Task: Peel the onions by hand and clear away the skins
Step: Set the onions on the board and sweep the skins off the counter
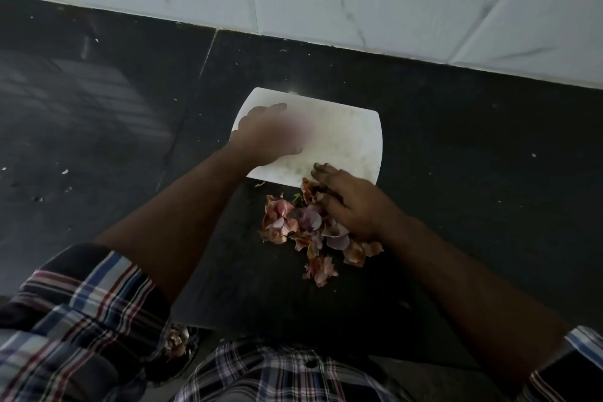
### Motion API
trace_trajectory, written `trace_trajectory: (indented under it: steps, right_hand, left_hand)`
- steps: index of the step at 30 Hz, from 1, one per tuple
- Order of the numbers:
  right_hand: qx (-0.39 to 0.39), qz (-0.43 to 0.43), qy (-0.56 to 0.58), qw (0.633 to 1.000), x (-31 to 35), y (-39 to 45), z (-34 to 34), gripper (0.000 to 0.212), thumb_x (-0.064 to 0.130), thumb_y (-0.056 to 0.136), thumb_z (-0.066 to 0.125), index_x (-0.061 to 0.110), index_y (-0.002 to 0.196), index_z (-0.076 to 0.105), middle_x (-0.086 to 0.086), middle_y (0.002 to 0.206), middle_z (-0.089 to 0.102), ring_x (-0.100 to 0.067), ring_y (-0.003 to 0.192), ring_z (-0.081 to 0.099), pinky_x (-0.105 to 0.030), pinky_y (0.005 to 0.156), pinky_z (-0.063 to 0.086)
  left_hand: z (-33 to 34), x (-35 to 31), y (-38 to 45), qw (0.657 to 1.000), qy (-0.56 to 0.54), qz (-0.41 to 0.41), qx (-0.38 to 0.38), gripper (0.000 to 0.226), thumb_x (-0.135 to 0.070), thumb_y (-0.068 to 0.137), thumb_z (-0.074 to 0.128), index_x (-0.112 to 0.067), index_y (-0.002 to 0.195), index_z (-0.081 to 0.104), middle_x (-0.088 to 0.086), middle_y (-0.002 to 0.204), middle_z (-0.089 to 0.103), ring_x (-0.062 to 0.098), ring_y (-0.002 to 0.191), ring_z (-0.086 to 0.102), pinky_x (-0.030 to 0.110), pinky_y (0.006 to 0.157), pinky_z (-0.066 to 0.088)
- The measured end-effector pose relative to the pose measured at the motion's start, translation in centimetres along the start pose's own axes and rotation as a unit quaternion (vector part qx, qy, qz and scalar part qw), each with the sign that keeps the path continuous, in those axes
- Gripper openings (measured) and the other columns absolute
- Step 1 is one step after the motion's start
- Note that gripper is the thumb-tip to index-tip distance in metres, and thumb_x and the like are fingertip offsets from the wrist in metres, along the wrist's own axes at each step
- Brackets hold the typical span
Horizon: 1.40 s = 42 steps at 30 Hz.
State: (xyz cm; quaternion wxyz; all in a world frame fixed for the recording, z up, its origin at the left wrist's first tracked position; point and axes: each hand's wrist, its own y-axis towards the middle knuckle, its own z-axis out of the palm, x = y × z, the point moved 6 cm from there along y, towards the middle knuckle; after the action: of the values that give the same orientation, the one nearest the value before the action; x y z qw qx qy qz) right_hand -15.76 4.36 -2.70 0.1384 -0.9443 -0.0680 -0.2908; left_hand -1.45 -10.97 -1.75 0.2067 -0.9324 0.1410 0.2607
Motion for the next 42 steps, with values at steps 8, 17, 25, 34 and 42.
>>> trace_trajectory:
  steps: [8,17,25,34,42]
  right_hand:
    - [0.024,0.037,-0.072,0.996,0.9,0.1,1.6,0.058,0.040,0.101,0.033,0.013,0.153,0.034,-0.008,0.164,0.023,-0.023,0.153,0.014,-0.038,0.124,0.011]
    - [-0.098,0.210,-0.018,0.972,-2.1,-5.8,-2.7,0.073,0.075,0.077,0.058,0.029,0.134,0.057,-0.002,0.127,0.064,-0.022,0.116,0.062,-0.038,0.094,0.052]
    - [-0.023,0.270,-0.023,0.962,0.9,-7.1,2.9,0.122,0.075,0.047,0.075,0.030,0.150,0.028,-0.009,0.140,0.034,-0.035,0.133,0.036,-0.045,0.109,0.040]
    - [0.020,0.306,-0.052,0.950,1.9,-8.0,3.3,0.142,0.057,0.049,0.092,0.021,0.157,0.007,-0.011,0.147,0.022,-0.038,0.136,0.032,-0.047,0.111,0.040]
    - [-0.038,0.251,-0.026,0.967,3.8,-4.8,2.6,0.113,0.042,0.066,0.087,0.013,0.152,0.020,-0.012,0.143,0.026,-0.037,0.131,0.042,-0.043,0.106,0.044]
  left_hand:
    - [-1.1,1.9,-2.5,0.999,-0.025,0.035,-0.031,0.086,-0.035,0.087,0.075,-0.014,0.156,0.028,0.010,0.158,0.038,0.028,0.145,0.034,0.043,0.115,0.034]
    - [1.1,3.2,-10.8,0.987,-0.039,0.103,0.115,0.074,-0.046,0.086,0.073,-0.029,0.151,0.042,0.000,0.135,0.052,0.020,0.120,0.058,0.035,0.099,0.048]
    - [5.2,1.0,-11.0,0.961,0.139,0.165,0.172,0.123,-0.046,0.069,0.086,-0.029,0.160,0.005,0.011,0.141,0.031,0.035,0.130,0.042,0.046,0.109,0.043]
    - [5.5,2.2,-10.7,0.954,0.167,0.154,0.198,0.139,-0.054,0.060,0.089,-0.028,0.159,-0.004,0.012,0.146,0.023,0.039,0.136,0.035,0.051,0.110,0.041]
    - [7.2,1.5,-12.7,0.949,0.207,0.148,0.184,0.144,-0.060,0.063,0.086,-0.023,0.157,-0.017,0.016,0.148,0.019,0.044,0.138,0.032,0.058,0.108,0.042]
